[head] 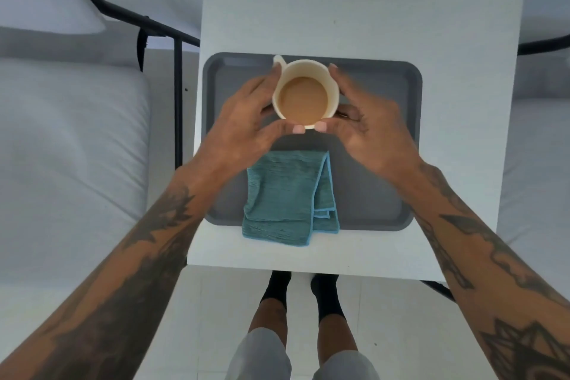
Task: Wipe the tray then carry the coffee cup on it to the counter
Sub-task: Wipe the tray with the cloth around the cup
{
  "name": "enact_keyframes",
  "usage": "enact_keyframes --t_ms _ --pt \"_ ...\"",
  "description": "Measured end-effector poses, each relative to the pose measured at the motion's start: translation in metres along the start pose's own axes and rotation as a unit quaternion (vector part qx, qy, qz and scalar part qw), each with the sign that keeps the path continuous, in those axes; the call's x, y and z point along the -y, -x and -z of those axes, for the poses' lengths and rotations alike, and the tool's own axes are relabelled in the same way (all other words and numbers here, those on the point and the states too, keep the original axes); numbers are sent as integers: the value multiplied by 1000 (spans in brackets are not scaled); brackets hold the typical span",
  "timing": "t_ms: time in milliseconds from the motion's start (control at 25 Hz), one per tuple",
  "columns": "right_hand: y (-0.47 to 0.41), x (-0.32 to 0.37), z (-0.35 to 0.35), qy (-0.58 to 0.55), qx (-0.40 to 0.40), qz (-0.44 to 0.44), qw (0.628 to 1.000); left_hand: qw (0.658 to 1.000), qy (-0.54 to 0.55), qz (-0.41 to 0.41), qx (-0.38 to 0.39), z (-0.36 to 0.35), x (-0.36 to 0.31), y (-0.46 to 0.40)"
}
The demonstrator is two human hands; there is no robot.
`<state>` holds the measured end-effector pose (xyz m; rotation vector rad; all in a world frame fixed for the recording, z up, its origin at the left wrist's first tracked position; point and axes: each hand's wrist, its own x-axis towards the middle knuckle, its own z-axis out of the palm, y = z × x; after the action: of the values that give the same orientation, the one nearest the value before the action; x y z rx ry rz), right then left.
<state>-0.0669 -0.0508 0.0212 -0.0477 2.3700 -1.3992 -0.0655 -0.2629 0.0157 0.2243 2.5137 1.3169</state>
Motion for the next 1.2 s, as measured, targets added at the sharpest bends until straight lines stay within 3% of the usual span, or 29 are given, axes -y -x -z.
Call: enact_keyframes --t_ms 160,480,600,720,800,960,1080,1200 --pt "-30 31 -32 -24 33 -9 999 998 61 24 -18 43 19 1" --pt "-69 30 -83 22 56 -2 998 998 -24 55 -27 70 69 -1" --pt "-66 29 -84 20 57 7 998 997 36 63 -17 71 67 2" --pt "-14 25 -90 145 -53 61 986 990 2 86 -116 56 63 34" --pt "43 10 -104 213 -71 90 970 976 -36 85 -199 21 57 70" --pt "96 -42 -124 364 91 152 914 982 -103 134 -85 -58 57 124" --pt "76 -62 -107 426 109 201 875 981 -144 111 -61 -68 69 128" --pt "49 -72 -84 469 76 194 858 979 -179 87 -45 -66 73 131"
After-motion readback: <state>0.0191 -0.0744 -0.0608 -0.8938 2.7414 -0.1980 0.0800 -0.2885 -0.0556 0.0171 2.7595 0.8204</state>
